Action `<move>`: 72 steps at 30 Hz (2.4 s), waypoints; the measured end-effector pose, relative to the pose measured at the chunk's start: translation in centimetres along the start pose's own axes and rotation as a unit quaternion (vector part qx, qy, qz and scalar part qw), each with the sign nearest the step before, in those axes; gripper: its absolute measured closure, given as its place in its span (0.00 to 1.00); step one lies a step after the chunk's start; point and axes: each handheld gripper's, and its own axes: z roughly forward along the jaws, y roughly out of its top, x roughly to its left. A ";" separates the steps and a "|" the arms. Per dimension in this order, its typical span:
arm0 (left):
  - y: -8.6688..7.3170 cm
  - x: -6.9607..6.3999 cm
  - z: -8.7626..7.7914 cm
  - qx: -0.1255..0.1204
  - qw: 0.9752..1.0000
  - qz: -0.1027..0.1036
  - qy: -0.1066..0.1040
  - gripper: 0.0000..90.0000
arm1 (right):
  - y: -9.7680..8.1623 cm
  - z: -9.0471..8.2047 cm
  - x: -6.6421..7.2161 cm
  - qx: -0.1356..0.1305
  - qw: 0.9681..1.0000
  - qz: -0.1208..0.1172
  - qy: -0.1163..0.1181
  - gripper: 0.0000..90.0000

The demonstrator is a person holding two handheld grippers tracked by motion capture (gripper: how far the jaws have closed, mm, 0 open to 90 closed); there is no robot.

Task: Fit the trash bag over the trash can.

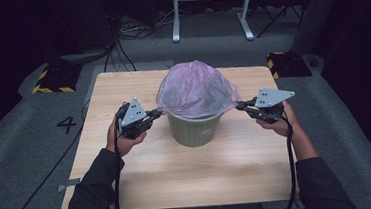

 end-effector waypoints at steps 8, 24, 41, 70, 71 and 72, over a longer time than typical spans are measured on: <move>-2.2 -2.4 0.2 0.043 0.995 0.054 -0.079 1.00 | -1.7 -0.2 3.1 0.028 0.997 -0.026 0.060 1.00; -7.7 -2.4 4.9 0.128 0.988 0.010 -0.089 1.00 | -9.0 4.4 2.3 0.115 0.985 0.089 0.092 1.00; -10.1 -2.2 1.1 0.127 0.984 -0.122 -0.017 0.18 | -10.0 2.0 2.3 0.049 0.975 0.204 0.076 0.30; -12.9 -2.9 0.2 0.194 0.973 -0.129 0.001 0.17 | 4.5 -1.1 -0.6 -0.040 0.990 0.137 -0.009 0.31; -12.9 -2.9 0.2 0.194 0.973 -0.129 0.001 0.17 | 5.1 -0.8 -0.8 -0.040 0.990 0.136 -0.011 0.31; -12.9 -2.9 0.2 0.194 0.973 -0.129 0.001 0.17 | 5.6 -0.5 -1.0 -0.038 0.990 0.137 -0.011 0.30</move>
